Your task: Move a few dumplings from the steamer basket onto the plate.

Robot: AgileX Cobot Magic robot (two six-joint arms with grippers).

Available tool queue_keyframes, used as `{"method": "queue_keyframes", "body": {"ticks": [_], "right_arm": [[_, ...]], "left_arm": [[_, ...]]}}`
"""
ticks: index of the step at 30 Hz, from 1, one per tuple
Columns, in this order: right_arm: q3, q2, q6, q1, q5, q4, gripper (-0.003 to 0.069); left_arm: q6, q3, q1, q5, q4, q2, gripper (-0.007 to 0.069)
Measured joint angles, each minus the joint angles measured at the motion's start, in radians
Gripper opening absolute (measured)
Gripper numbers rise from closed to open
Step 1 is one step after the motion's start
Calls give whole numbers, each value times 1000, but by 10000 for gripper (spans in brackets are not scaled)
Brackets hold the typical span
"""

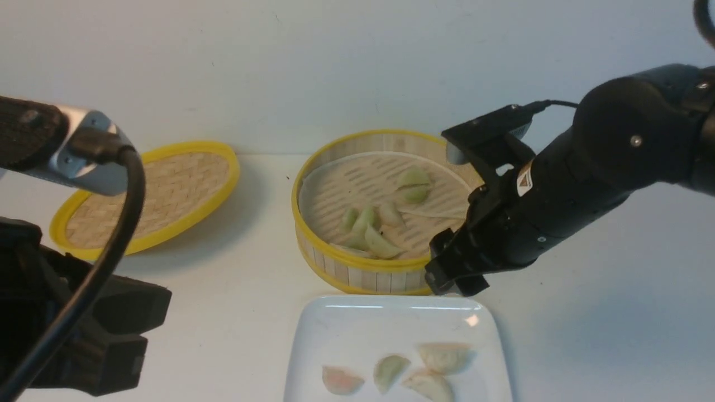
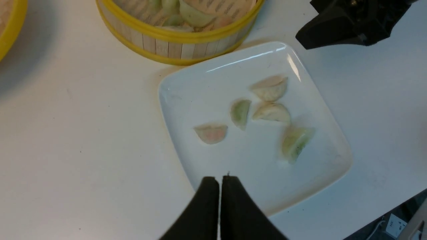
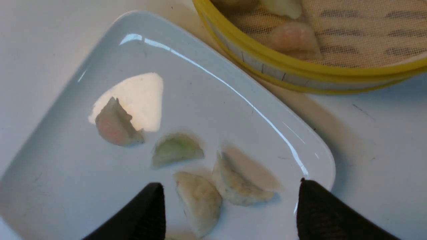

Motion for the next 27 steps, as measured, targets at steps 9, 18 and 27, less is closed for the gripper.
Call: {"method": "queue_keyframes", "body": {"ticks": [9, 18, 27], "right_arm": [[0, -37, 3, 0, -4, -34, 377], [1, -514, 56, 0, 59, -136, -2], [185, -1182, 73, 0, -38, -166, -15]], "left_arm": [[1, 0, 0, 19, -7, 0, -6], [10, 0, 0, -63, -7, 0, -6], [21, 0, 0, -275, -7, 17, -6]]}}
